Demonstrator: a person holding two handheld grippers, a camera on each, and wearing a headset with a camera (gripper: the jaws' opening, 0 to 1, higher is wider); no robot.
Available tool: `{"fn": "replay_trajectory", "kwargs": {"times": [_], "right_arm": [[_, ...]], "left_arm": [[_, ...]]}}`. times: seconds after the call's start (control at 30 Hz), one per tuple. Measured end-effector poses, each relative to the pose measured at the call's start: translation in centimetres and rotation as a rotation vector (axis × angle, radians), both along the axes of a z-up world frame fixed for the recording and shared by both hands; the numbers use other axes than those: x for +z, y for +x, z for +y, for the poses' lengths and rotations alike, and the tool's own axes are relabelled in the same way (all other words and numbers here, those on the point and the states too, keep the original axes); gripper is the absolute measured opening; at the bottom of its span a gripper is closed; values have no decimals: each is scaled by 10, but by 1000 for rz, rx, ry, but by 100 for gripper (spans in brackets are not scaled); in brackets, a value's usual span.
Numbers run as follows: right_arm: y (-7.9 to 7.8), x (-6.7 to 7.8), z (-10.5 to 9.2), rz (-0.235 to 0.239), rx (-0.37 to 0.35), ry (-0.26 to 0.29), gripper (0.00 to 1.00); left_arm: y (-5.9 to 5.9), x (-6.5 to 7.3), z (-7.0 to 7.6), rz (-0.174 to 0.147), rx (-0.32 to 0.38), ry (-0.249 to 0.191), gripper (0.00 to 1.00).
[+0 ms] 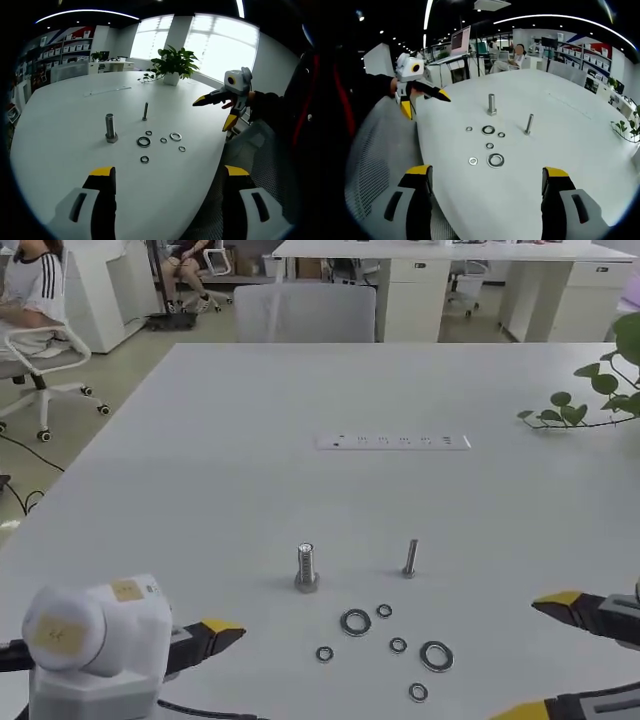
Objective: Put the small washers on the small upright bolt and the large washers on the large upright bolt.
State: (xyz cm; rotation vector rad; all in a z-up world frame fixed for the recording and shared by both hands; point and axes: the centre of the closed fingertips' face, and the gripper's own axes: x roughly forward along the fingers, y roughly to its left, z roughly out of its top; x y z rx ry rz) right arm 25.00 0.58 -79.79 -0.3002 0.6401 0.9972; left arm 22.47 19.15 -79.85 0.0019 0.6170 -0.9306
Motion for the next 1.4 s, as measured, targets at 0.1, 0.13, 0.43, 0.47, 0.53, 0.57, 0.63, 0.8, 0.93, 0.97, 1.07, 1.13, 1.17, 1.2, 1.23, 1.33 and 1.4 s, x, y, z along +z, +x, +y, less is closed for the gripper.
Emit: {"fn": "replay_trajectory", "kwargs": {"times": [0.1, 0.13, 0.43, 0.47, 0.53, 0.57, 0.63, 0.8, 0.93, 0.97, 1.07, 1.13, 1.17, 1.2, 1.23, 1.33, 1.4], "right_arm": [[0, 1, 0, 0, 1, 2, 91], [0, 1, 0, 0, 1, 0, 90], [2, -2, 0, 4, 6, -12, 90], [2, -2, 0, 8, 5, -8, 90], [3, -2, 0, 5, 5, -10, 90], [3, -2, 0, 6, 4, -11, 90], [4, -2, 0, 5, 6, -12, 90], [4, -2, 3, 3, 15, -17, 89], [4, -3, 5, 6, 25, -29, 89], [4, -3, 5, 6, 26, -30, 89], [5, -3, 5, 6, 29, -31, 88], [5, -3, 6, 9, 36, -42, 88], [5, -3, 7, 7, 40, -42, 88], [5, -2, 8, 9, 44, -43, 87], [6, -3, 10, 11, 49, -49, 86], [8, -5, 12, 4, 78, -92, 83], [10, -4, 15, 7, 87, -99, 81]], "left_arm": [[0, 1, 0, -1, -1, -1, 88], [0, 1, 0, -2, 0, 1, 88], [1, 1, -1, -5, 2, -2, 87], [1, 1, -1, -4, 2, -1, 87], [2, 1, -1, -4, 3, -3, 87], [2, 1, 0, -5, 4, -2, 87], [2, 2, -1, -6, 3, -3, 87], [1, 3, -1, -8, 3, -4, 86], [1, 4, -2, -12, 3, -4, 86], [0, 4, -2, -13, 4, -4, 86], [0, 5, -2, -17, 3, -4, 86], [-1, 5, -3, -16, 0, -5, 86], [-1, 6, -3, -20, 1, -5, 86], [-1, 6, -3, -21, 1, -5, 86], [-2, 7, -4, -22, 0, -6, 86], [-2, 9, -4, -28, 1, -10, 86], [-2, 10, -5, -30, 1, -12, 85]]}}
